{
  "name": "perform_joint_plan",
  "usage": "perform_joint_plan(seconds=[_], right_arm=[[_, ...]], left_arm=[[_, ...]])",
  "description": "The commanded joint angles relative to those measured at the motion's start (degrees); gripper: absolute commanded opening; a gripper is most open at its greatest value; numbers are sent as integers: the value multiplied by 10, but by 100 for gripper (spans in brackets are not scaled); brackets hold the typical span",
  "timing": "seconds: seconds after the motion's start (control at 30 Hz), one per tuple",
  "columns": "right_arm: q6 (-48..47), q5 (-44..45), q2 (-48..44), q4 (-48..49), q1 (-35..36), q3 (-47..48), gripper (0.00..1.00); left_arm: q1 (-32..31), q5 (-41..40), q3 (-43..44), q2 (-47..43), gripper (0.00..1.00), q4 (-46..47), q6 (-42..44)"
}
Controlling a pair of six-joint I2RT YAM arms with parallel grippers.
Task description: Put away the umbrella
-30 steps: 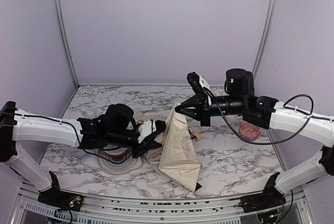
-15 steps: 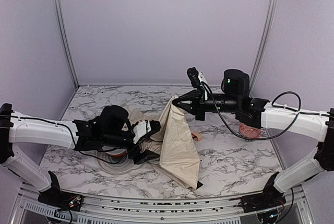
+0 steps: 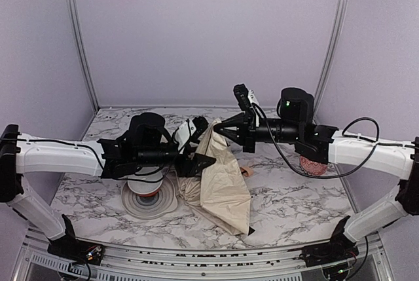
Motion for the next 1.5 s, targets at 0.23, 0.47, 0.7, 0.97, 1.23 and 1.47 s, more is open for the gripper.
perform_joint_plan(seconds=[0.23,0.47,0.7,0.97,1.23,1.47], right_arm=[[17,93,46,-74,-30,52,19],[66,116,74,-116,-136,55,67],[3,67,258,-204,-137,134,56],[-53,40,357,-246,-100,152,48],[-64,4,359,-250,-96,108,42],[-43,23,277,-243,-99,62,41]], left_arm=[[-1,54,-2,41,0,107,-64],[4,71,-43,4,0,107,-50],[10,80,-38,-15,0,107,-46],[99,65,2,37,0,96,-94],[177,61,53,185,0,73,-157],[189,125,89,309,0,68,-199]])
